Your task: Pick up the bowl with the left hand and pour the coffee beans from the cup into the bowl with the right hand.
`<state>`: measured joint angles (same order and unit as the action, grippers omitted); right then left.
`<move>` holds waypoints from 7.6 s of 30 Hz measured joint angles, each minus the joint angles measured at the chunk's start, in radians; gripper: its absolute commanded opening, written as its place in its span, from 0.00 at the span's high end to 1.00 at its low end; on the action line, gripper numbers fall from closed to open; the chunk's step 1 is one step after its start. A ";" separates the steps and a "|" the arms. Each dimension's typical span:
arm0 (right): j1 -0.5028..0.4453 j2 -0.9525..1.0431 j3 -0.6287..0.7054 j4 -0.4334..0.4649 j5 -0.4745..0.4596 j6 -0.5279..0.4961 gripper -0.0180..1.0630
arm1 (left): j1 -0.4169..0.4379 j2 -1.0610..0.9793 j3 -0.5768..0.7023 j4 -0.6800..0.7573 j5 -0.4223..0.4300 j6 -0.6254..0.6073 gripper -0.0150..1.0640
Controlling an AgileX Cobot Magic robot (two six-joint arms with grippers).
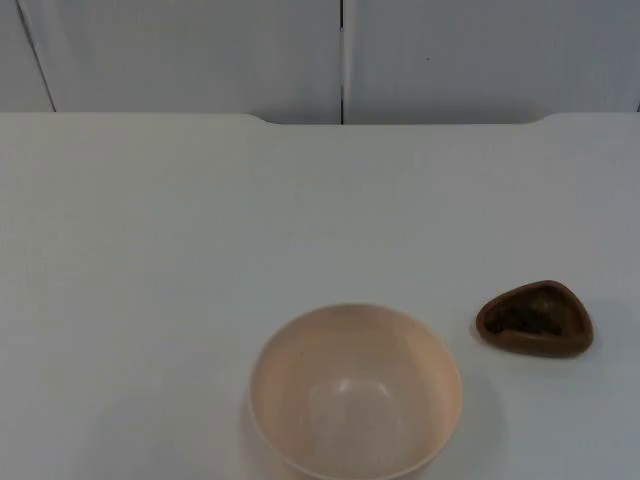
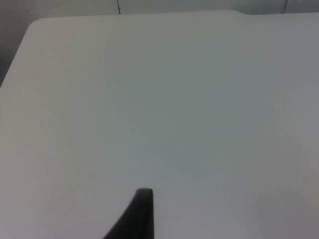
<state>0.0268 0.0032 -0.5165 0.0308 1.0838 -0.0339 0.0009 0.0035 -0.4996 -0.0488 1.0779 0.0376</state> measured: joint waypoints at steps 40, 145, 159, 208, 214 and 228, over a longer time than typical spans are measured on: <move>0.000 0.000 0.000 0.000 0.000 0.000 0.01 | 0.000 0.123 -0.158 -0.086 -0.014 -0.010 0.01; 0.000 0.000 0.000 0.000 0.000 -0.005 0.01 | -0.211 1.203 -0.250 -0.501 -0.225 0.295 0.05; 0.000 0.000 0.000 0.000 0.000 -0.005 0.01 | -0.417 1.368 -0.281 -0.327 -0.363 0.088 0.05; 0.000 0.000 0.000 0.000 0.000 -0.005 0.01 | -0.555 1.813 -0.411 -0.197 -0.618 -0.053 0.24; 0.000 0.000 0.000 0.000 0.000 -0.005 0.01 | -0.512 1.813 -0.411 -0.263 -0.616 0.021 0.24; 0.000 0.000 0.000 0.000 0.000 -0.005 0.01 | -0.499 1.895 -0.411 -0.416 -0.594 0.191 0.24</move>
<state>0.0268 0.0032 -0.5165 0.0308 1.0838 -0.0389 -0.4976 1.8988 -0.9103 -0.4644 0.4841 0.2282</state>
